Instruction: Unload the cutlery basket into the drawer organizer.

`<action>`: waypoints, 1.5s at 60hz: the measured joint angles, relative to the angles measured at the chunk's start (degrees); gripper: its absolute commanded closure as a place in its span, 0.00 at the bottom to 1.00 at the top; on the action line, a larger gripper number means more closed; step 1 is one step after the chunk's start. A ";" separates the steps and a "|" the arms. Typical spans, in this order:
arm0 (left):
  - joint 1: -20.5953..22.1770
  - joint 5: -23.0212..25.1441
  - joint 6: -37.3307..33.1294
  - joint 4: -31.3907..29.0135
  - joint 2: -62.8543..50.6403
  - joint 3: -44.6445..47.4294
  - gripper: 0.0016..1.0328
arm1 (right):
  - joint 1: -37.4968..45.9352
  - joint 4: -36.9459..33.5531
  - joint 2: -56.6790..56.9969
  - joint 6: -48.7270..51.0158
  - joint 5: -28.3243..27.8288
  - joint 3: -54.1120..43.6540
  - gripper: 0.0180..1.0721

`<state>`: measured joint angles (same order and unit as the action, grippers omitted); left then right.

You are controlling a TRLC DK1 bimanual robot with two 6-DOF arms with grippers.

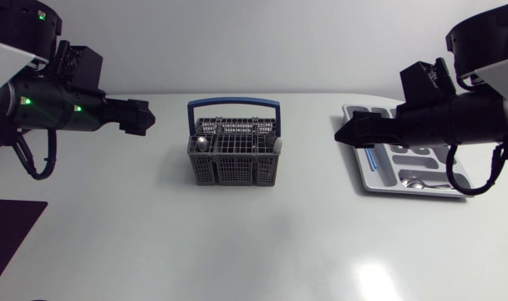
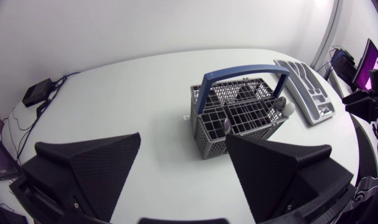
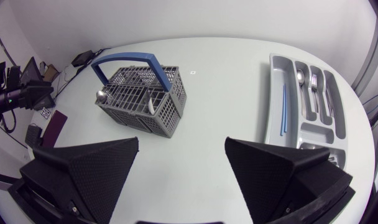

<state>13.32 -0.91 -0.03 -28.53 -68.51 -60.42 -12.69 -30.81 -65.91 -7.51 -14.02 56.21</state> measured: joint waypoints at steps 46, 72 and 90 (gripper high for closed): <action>-2.36 20.26 -5.29 -3.58 -14.97 -7.54 0.10 | -4.37 -4.94 -10.51 1.97 -1.44 6.10 0.05; -3.37 22.75 -9.27 -5.95 -24.65 -14.01 0.15 | -5.46 -6.29 -18.67 3.52 -3.82 10.40 0.05; -3.21 22.97 -9.73 -5.53 -29.46 -15.89 0.29 | -7.91 -5.18 -21.77 3.69 -3.85 12.35 0.08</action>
<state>10.11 22.06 -9.76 -34.06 -97.97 -76.31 -20.60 -35.99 -87.68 -3.81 -17.87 68.55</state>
